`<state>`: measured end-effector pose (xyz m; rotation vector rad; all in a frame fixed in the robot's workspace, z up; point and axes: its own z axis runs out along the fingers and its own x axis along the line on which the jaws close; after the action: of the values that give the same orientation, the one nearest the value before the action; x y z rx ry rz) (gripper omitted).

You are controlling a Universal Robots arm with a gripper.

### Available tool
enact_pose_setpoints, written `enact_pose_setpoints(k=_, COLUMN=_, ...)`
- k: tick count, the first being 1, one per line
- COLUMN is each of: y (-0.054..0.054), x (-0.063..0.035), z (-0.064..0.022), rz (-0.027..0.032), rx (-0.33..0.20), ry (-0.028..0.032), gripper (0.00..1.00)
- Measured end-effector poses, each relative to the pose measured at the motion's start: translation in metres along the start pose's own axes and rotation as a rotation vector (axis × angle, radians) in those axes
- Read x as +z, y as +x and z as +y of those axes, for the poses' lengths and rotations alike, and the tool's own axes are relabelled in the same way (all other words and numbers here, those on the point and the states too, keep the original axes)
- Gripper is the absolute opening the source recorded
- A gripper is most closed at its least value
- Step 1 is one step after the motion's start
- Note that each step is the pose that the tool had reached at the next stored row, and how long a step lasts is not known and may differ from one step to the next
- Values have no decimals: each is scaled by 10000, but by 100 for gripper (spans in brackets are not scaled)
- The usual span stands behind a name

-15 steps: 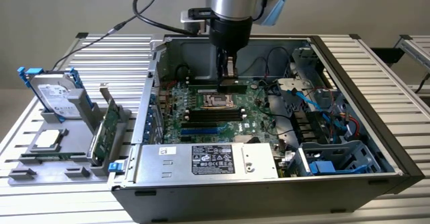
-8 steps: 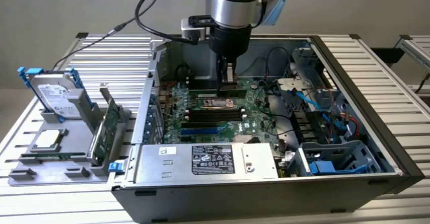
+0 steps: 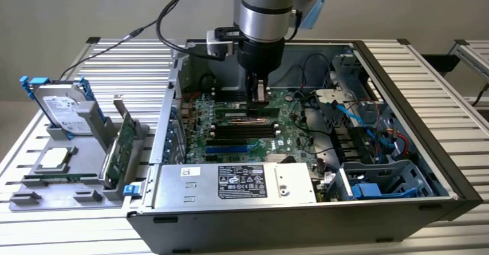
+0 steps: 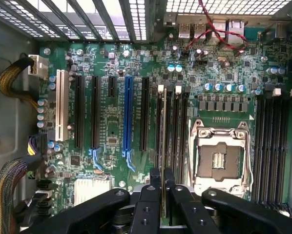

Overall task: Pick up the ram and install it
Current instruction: 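Insert the ram into the slot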

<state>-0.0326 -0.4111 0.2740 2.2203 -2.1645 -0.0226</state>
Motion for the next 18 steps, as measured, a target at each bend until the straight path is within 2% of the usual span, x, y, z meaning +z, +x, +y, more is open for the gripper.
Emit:
enact_pose_setpoints(k=13, y=15, x=237, z=-9, rz=0, rx=0, ry=-2, gripper=14)
enact_pose_setpoints(k=18, y=14, x=322, z=-14, rz=-1, rx=-2, ry=-61, gripper=14)
